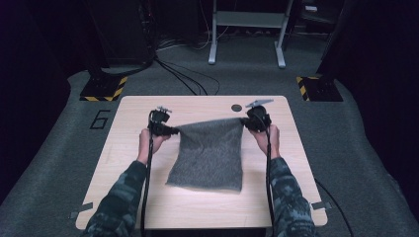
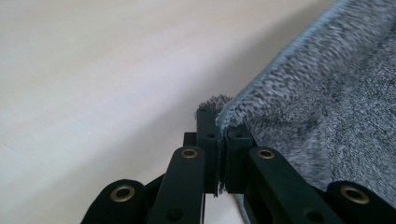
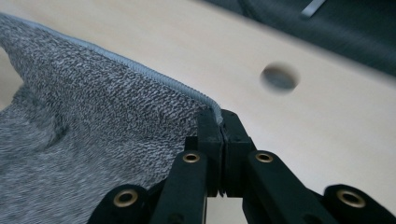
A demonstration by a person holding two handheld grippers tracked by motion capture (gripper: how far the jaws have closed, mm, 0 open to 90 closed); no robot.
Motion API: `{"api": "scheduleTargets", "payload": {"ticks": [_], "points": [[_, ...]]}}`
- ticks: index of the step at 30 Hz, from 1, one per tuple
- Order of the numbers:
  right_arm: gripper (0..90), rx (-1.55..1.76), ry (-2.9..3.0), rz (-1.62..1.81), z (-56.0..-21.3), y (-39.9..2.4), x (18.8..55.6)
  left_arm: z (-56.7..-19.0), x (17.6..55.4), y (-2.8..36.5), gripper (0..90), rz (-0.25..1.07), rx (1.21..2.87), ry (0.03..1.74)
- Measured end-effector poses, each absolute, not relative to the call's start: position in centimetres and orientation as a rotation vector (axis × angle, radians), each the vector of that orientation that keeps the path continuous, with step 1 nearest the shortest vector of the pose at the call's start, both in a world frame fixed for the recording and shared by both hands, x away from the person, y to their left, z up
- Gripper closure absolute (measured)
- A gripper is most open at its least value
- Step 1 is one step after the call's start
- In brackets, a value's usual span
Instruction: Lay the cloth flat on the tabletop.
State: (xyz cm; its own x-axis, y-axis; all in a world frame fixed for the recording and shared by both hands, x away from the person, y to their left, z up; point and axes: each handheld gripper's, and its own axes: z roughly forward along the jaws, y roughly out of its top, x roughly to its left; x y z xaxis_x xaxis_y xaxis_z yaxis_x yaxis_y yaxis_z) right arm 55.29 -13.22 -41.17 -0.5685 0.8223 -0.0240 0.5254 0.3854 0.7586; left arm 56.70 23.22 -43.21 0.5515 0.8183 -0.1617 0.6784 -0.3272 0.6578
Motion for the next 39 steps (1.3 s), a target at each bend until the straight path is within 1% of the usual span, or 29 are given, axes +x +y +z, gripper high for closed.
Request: {"api": "scheduleTargets", "payload": {"ticks": [1, 2, 3, 6, 7, 9, 11, 13, 14, 15, 16, 20, 21, 24, 29, 31, 33, 34, 35, 36, 38, 39], "points": [[89.0, 1.138, 2.233, 1.022, -39.8, -13.0, 55.9, -40.9, 57.3, 23.3, 87.7, 0.341, 2.107, 1.165], [89.0, 1.114, 2.201, 1.025, -37.7, -12.9, 56.3, -39.4, 57.4, 23.3, 87.7, 0.392, 2.1, 1.135], [89.0, 1.106, 2.175, 1.043, -36.2, -12.9, 56.4, -37.4, 57.1, 23.1, 87.7, 0.449, 2.071, 1.106], [88.9, 1.01, 2.094, 1.099, -31.0, -13.1, 55.4, -32.7, 54.7, 22.6, 87.6, 0.648, 2.077, 0.987], [88.9, 0.972, 2.076, 1.11, -29.6, -13.2, 54.5, -32.1, 54.0, 22.6, 87.6, 0.67, 2.084, 0.966], [88.7, 0.942, 2.067, 1.151, -28.9, -13.4, 53.0, -32.1, 52.4, 22.5, 87.6, 0.715, 2.085, 0.93], [88.5, 0.908, 2.076, 1.15, -30.1, -13.5, 51.2, -33.6, 50.9, 22.5, 87.5, 0.699, 2.11, 0.924], [88.4, 0.901, 2.114, 1.14, -32.4, -13.3, 49.9, -35.9, 50.1, 22.4, 87.3, 0.678, 2.135, 0.928], [88.3, 0.896, 2.131, 1.132, -33.5, -13.3, 49.5, -37.4, 49.8, 22.4, 87.3, 0.647, 2.158, 0.932], [88.3, 0.906, 2.156, 1.124, -35.1, -13.2, 49.0, -39.3, 49.3, 22.4, 87.2, 0.619, 2.172, 0.946], [88.3, 0.918, 2.191, 1.127, -37.1, -13.2, 48.4, -40.5, 49.0, 22.4, 87.1, 0.587, 2.18, 0.957], [88.1, 0.973, 2.279, 1.103, -42.6, -13.1, 46.4, -45.8, 47.3, 22.6, 86.7, 0.463, 2.203, 0.988], [88.0, 0.988, 2.291, 1.099, -43.7, -13.2, 46.0, -46.9, 46.8, 22.5, 86.3, 0.451, 2.196, 1.0], [87.9, 1.023, 2.328, 1.097, -46.0, -13.5, 44.8, -48.7, 45.6, 22.6, 84.9, 0.399, 2.204, 1.003], [86.2, 1.077, 2.358, 1.086, -48.1, -14.4, 43.0, -50.1, 43.8, 22.7, 80.7, 0.34, 2.216, 1.001], [83.1, 1.105, 2.372, 1.095, -48.6, -14.8, 42.4, -50.5, 43.1, 22.8, 76.8, 0.312, 2.224, 1.003], [78.4, 1.122, 2.384, 1.087, -49.2, -15.3, 41.7, -50.6, 42.5, 23.2, 71.0, 0.28, 2.212, 1.01], [76.7, 1.118, 2.387, 1.083, -49.3, -15.6, 41.5, -50.6, 42.2, 23.6, 65.7, 0.274, 2.213, 1.034], [74.3, 1.146, 2.382, 1.089, -49.5, -15.9, 41.1, -50.5, 42.0, 23.9, 58.3, 0.279, 2.212, 1.046], [72.8, 1.144, 2.382, 1.093, -49.5, -16.2, 41.0, -50.2, 41.8, 24.4, 54.0, 0.278, 2.204, 1.058], [68.4, 1.173, 2.37, 1.1, -49.4, -17.0, 40.7, -49.5, 41.6, 25.6, 44.1, 0.322, 2.154, 1.095], [66.3, 1.182, 2.368, 1.112, -49.2, -17.3, 40.7, -49.3, 41.7, 26.0, 41.5, 0.327, 2.144, 1.099]]}}
